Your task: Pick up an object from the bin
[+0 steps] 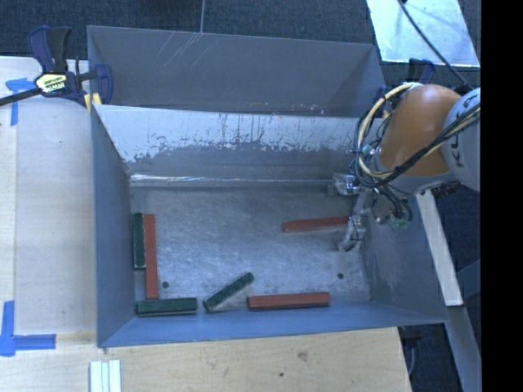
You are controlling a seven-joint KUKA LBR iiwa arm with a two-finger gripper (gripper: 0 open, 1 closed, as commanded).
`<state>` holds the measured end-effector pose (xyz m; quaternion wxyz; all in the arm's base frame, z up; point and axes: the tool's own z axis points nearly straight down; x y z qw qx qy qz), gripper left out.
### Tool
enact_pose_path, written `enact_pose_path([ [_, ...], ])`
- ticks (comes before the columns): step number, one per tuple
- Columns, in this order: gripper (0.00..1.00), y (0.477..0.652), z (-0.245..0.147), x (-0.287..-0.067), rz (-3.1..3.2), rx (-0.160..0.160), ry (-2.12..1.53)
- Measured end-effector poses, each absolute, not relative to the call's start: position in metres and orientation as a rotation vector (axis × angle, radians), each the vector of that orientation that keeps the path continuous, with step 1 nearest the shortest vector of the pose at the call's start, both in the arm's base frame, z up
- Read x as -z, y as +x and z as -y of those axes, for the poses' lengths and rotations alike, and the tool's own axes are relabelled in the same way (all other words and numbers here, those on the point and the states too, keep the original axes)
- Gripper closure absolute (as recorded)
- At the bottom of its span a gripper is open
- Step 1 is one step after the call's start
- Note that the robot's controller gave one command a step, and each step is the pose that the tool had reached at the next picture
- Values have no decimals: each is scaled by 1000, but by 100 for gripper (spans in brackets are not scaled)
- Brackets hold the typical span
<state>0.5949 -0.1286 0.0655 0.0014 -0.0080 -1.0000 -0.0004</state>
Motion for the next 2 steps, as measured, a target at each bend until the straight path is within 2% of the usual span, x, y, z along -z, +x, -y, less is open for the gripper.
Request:
enact_pose_path([
  [1,100,597,129,-71,3147,-1,-23],
  [2,100,612,154,-237,3153,-5,-108],
])
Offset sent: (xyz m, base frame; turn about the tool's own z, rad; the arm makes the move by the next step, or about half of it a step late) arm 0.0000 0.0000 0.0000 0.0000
